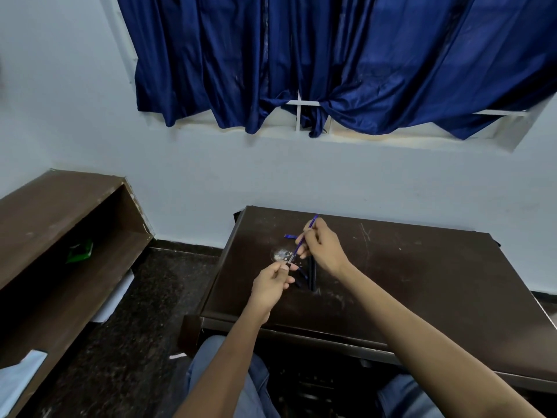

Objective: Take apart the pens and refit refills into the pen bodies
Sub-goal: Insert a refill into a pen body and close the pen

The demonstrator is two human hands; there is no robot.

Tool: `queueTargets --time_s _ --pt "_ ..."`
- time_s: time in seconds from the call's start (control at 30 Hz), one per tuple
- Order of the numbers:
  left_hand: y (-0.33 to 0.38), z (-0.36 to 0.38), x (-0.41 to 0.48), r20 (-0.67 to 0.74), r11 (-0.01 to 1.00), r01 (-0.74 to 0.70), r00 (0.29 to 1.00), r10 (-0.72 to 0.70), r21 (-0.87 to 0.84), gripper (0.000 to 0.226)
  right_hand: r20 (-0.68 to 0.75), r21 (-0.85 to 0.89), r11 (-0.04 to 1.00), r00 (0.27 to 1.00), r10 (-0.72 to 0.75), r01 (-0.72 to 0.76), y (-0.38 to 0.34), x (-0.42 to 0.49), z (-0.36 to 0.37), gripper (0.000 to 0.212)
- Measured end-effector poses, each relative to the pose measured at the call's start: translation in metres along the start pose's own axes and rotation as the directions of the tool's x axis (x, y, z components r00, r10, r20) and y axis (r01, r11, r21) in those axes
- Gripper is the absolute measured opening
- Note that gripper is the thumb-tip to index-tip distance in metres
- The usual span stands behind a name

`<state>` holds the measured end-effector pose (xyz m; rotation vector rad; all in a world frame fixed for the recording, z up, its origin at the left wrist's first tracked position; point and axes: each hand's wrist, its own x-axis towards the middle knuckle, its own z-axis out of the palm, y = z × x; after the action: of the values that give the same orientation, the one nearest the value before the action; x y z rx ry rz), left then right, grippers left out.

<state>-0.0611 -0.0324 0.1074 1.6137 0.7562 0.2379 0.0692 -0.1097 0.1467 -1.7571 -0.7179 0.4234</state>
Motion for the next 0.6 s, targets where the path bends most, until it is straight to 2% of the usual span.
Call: queueTargets --time_s 0.1,0.27,0.33,0.47,0.6 --pt "-0.003 -0.002 -0.004 0.010 1.000 -0.005 1.000 0.005 0.008 0.028 0.034 -0.033 0.999 0.999 0.003 -0.001 0.000 -0.006 0.005 0.015" --pt "-0.004 -0.002 -0.002 -0.024 0.999 -0.004 1.000 0.003 -0.042 0.026 0.200 -0.228 0.973 0.980 0.003 0.044 0.005 -0.015 0.011 0.011" --pt "-0.004 -0.003 0.001 -0.047 0.998 -0.005 0.999 0.002 -0.057 0.026 0.233 -0.249 0.968 0.972 0.022 0.038 0.008 -0.015 0.013 0.017" --pt "-0.008 -0.005 0.007 -0.070 0.997 -0.007 0.998 0.002 -0.072 0.026 0.198 -0.244 0.967 0.973 0.119 -0.069 0.028 -0.003 0.015 0.014" --pt "-0.019 -0.006 0.015 -0.080 0.998 -0.002 0.997 -0.003 -0.067 0.027 0.068 -0.424 0.880 0.961 0.269 -0.216 0.062 0.015 0.012 0.022"
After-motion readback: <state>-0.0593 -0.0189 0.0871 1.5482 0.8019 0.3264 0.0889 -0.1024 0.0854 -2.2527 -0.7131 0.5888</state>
